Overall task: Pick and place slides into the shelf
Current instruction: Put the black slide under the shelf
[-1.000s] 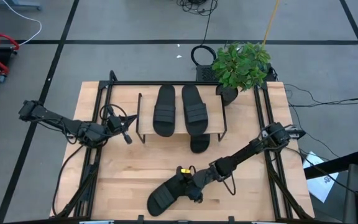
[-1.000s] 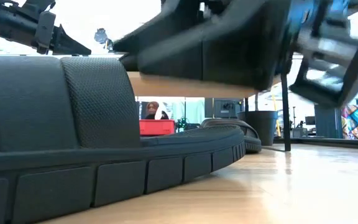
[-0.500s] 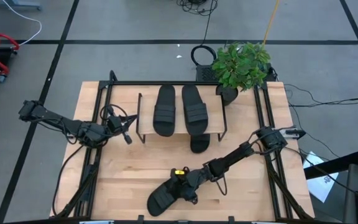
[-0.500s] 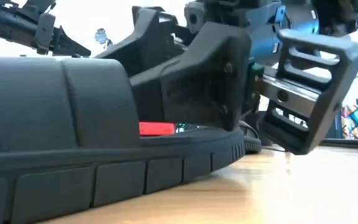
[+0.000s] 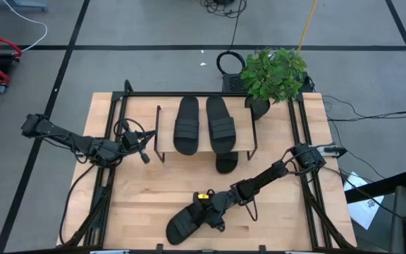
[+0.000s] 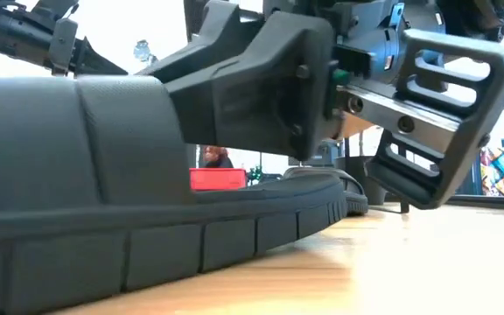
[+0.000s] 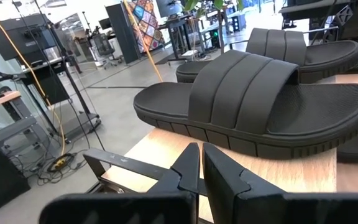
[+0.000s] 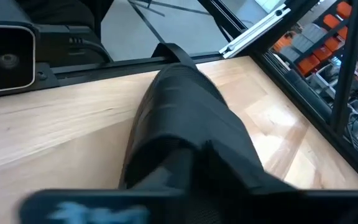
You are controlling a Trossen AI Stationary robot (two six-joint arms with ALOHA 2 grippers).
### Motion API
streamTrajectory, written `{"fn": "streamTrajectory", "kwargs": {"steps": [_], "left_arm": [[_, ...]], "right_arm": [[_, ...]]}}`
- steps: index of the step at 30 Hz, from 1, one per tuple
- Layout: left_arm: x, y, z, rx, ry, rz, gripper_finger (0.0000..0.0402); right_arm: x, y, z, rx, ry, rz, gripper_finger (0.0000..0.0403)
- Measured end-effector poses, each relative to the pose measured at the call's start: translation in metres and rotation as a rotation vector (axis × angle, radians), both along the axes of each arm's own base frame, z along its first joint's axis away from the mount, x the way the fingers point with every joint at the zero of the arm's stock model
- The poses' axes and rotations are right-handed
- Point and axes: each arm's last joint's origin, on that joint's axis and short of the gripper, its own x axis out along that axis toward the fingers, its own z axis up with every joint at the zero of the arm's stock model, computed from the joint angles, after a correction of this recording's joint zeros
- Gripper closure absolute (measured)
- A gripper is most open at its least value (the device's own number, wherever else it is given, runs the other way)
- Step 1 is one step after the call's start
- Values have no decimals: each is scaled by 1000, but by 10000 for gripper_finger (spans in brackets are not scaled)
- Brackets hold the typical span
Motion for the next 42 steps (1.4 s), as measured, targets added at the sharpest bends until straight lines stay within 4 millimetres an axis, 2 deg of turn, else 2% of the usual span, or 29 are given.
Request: {"fn": "streamTrajectory", "kwargs": {"steps": [2, 3, 8, 18, 24, 28, 33, 42], "left_arm": [[0, 0, 0, -4, -3, 0, 382], [0, 0, 0, -5, -4, 0, 382], [0, 0, 0, -9, -5, 1, 382], [0, 0, -2, 7, 24, 0, 382], [0, 0, -2, 7, 25, -6, 382], [0, -4, -1, 41, 41, -61, 382], [-1, -10, 3, 102, 39, -116, 382], [-2, -29, 6, 181, 45, -454, 376]], "right_arm": [[0, 0, 0, -3, -2, 0, 383], [0, 0, 0, -3, -3, -1, 391], [-1, 0, 6, -37, -11, -36, 397], [-28, 6, 72, -153, -23, -141, 401], [-43, 9, 92, -275, -43, -253, 402], [-53, 8, 104, -332, -44, -340, 402], [-61, 8, 119, -334, -66, -367, 402], [-66, 4, 131, -326, -73, -371, 403]]}}
